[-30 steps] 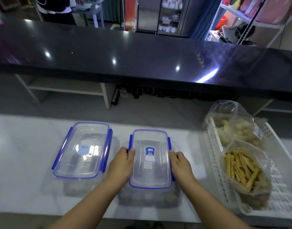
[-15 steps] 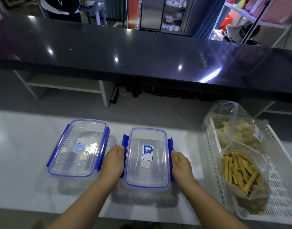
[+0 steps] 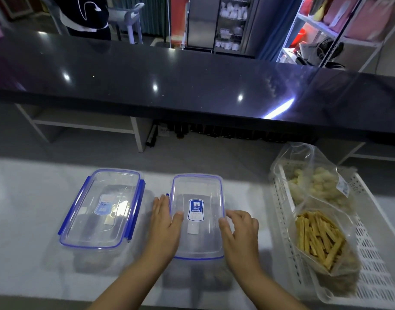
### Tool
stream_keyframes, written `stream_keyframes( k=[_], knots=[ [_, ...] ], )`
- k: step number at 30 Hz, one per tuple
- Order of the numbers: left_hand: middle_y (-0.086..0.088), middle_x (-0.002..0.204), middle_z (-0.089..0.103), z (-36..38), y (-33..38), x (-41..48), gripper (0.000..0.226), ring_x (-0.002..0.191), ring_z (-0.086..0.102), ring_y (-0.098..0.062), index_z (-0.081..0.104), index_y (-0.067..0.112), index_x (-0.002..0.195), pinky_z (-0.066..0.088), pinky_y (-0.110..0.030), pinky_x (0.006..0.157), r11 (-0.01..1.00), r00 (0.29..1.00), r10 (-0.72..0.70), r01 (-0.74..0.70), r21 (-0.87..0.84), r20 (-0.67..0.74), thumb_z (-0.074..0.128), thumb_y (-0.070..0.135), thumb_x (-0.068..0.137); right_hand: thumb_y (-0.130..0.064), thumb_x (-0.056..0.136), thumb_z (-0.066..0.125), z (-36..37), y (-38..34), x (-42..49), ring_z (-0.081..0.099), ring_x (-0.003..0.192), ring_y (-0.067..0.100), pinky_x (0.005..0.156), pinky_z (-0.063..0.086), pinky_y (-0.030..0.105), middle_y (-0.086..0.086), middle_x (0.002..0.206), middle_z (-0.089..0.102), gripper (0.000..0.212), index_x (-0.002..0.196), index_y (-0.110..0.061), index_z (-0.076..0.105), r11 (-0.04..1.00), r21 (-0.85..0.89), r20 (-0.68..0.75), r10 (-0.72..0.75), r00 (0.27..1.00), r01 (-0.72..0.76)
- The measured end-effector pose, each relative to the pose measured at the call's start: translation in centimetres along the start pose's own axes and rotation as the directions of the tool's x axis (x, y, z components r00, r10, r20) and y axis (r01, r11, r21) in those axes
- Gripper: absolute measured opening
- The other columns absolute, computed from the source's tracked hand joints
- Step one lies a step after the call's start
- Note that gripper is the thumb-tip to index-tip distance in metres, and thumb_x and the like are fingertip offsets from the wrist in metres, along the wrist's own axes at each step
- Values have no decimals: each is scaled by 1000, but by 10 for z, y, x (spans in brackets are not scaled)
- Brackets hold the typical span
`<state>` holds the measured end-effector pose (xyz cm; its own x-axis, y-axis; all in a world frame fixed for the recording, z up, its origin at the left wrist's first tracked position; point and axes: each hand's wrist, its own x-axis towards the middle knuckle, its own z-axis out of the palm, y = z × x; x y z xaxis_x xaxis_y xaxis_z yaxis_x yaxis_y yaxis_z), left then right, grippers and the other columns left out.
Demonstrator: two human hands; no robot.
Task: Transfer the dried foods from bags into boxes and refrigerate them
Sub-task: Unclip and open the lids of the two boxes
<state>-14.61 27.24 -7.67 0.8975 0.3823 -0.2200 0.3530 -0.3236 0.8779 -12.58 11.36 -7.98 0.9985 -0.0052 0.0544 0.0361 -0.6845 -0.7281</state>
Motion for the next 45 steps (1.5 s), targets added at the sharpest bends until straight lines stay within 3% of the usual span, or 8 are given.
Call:
stream_keyframes(
  k=[5, 9, 13, 21, 27, 32, 37, 45],
  knots=[
    [16, 125, 47, -7, 30, 6, 37, 118, 49, -11, 32, 50, 121, 48, -40, 97, 947, 989, 145, -146, -288, -25, 45, 28, 95, -19, 99, 42, -25, -42, 15, 60, 79, 6, 69, 52, 21, -3, 93, 66, 24, 114, -29, 58, 848, 510, 69, 124, 990, -142],
    [7, 144, 38, -11, 29, 25, 34, 132, 36, -13, 31, 43, 131, 29, -35, 112, 968, 983, 183, -180, -177, -3, 34, 34, 98, -8, 98, 42, -42, -68, 37, 57, 60, 1, 58, 49, 15, 2, 78, 65, 28, 108, -27, 59, 749, 651, 79, 101, 992, -128],
    [5, 159, 5, -14, -3, 41, 58, 145, 0, -10, 11, 21, 149, 4, -28, 116, 948, 987, 132, -152, 281, 88, 39, 21, 99, -5, 96, 47, -57, -81, 54, 58, 68, -4, 64, 49, 11, -5, 84, 66, 27, 99, -29, 59, 821, 570, 0, -47, 999, 38],
    [7, 158, 9, -15, -20, 27, 61, 144, 7, -8, 10, 20, 149, 2, -17, 110, 944, 986, 115, -146, 295, 119, 38, 12, 96, -2, 83, 62, -19, -57, 89, 50, 79, 1, 70, 40, 9, -21, 79, 56, 19, 86, -19, 70, 927, 32, -107, -369, 923, 374],
    [7, 158, 9, -19, -15, 23, 64, 144, 7, -8, 10, 19, 149, 2, -17, 111, 940, 988, 118, -145, 310, 103, 42, 15, 95, -5, 85, 64, 24, -25, 118, 47, 87, 10, 71, 37, 12, -12, 81, 52, 14, 87, -13, 76, 980, -90, 80, -173, 982, 180],
    [10, 156, 15, -24, -7, 18, 62, 143, 11, -6, 16, 23, 148, 7, -16, 109, 954, 990, 134, -140, 266, 42, 46, 20, 95, -6, 90, 58, 30, -29, 138, 61, 99, 21, 72, 46, 24, 0, 106, 61, 19, 96, -12, 75, 988, -152, 320, 34, 947, 16],
    [14, 148, 33, -32, 4, 9, 47, 137, 26, -3, 40, 26, 138, 19, -18, 108, 965, 982, 189, -186, 182, 2, 50, 18, 93, -2, 92, 48, 33, -28, 142, 63, 97, 24, 69, 47, 25, 4, 117, 65, 30, 93, -16, 75, 981, -180, 341, 136, 930, -77],
    [11, 116, 58, -102, 2, 17, 26, 105, 51, -7, 59, 26, 117, 40, -24, 88, 968, 935, 173, -103, 230, -310, 50, 22, 93, -4, 89, 51, 28, -77, 104, 62, 96, 12, 85, 48, 25, -2, 103, 70, 27, 96, -16, 74, 987, 79, 246, -158, 956, 142]
  ],
)
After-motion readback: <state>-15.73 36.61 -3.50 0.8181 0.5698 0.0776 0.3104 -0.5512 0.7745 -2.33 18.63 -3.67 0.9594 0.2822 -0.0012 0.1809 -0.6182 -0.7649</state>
